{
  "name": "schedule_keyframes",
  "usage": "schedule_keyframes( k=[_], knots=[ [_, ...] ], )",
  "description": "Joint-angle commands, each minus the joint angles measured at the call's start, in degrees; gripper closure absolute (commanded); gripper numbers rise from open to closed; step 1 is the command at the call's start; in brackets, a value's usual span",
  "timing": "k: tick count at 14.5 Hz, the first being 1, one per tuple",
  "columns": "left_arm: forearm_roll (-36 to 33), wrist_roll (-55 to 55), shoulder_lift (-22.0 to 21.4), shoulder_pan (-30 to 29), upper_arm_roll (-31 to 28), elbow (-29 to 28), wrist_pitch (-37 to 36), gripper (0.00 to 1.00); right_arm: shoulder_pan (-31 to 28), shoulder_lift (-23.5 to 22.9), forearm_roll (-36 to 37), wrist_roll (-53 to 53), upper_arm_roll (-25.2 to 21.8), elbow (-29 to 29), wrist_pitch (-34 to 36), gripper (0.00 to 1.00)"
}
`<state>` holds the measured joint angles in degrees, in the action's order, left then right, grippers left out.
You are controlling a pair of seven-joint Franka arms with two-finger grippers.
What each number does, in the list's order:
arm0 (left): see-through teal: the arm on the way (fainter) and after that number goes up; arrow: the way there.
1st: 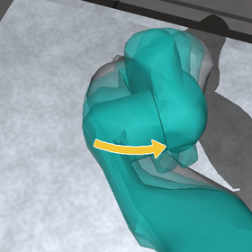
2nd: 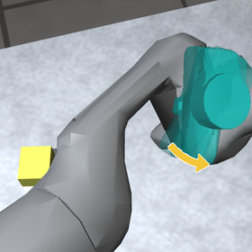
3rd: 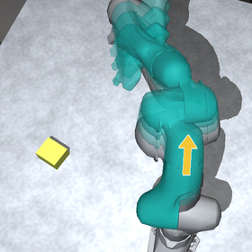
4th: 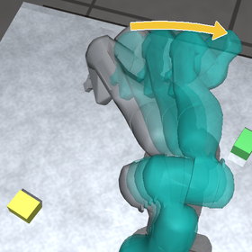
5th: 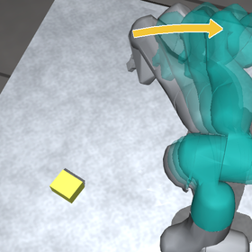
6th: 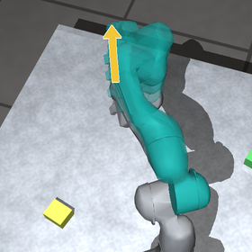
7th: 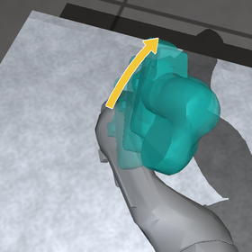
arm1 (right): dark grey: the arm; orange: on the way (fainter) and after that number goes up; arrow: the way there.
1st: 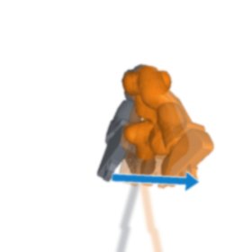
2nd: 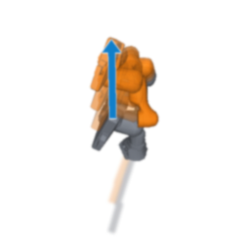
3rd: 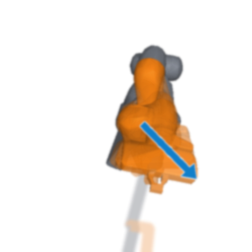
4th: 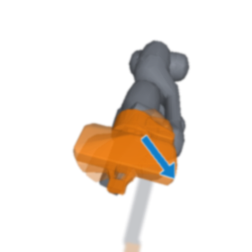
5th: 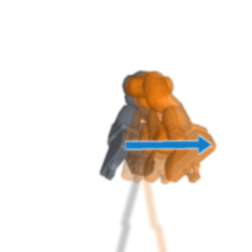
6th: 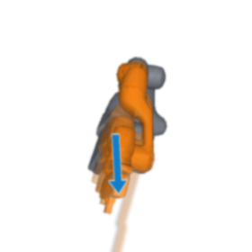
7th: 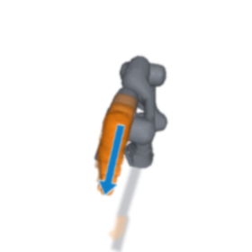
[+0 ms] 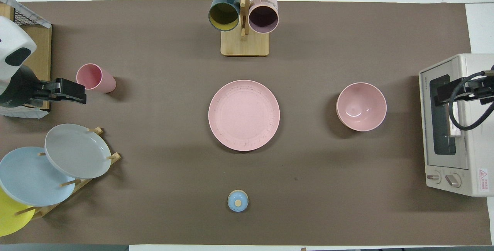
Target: Organize tableware
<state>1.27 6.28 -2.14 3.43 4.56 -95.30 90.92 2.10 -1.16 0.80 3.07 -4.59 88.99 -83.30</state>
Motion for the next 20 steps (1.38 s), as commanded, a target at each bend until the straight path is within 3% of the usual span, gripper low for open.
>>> schedule_keyframes(
  k=[1,4,5,9,13,17,18,19,20],
  knots=[
    [-0.1,0.4,-0.6,0.6,-0.4,0.0,-0.8,0.00,-0.2,1.1,-1.4,1.5,-0.1,1.3,-0.4,0.00],
    [-0.1,0.5,-0.6,0.7,-0.4,0.0,-0.7,0.00,0.3,1.2,-2.4,1.0,0.0,1.3,-0.8,0.00],
    [-0.1,0.4,-0.6,0.7,-0.4,0.0,-0.7,0.00,1.1,1.4,-2.5,1.2,0.4,2.4,-4.1,0.00],
    [-0.1,0.5,-0.6,0.6,-0.4,0.0,-0.7,0.00,10.2,3.4,-2.6,-5.2,0.4,19.0,-25.8,0.00],
    [-0.1,0.5,-0.6,0.6,-0.5,0.0,-0.7,0.00,12.8,-4.3,-2.9,-9.6,0.4,27.9,-43.7,0.00],
    [-0.2,0.5,-0.6,-0.2,-0.6,0.0,-0.7,0.00,16.3,-7.1,-2.9,-11.4,0.4,31.6,-49.9,0.00],
    [-0.2,0.4,-0.7,-0.2,-0.6,0.0,-0.7,0.00,16.2,-8.1,-2.8,-10.8,0.4,31.9,-50.5,0.08],
    [-0.2,0.4,-0.7,-0.2,-0.6,0.0,-0.7,0.00,15.9,-8.4,-2.8,-10.4,0.4,32.0,-50.6,0.22],
    [-0.2,0.4,-0.7,-0.1,-0.6,0.0,-0.7,0.00,16.0,-8.9,-2.6,-9.7,0.4,32.0,-50.1,0.52]
  ],
)
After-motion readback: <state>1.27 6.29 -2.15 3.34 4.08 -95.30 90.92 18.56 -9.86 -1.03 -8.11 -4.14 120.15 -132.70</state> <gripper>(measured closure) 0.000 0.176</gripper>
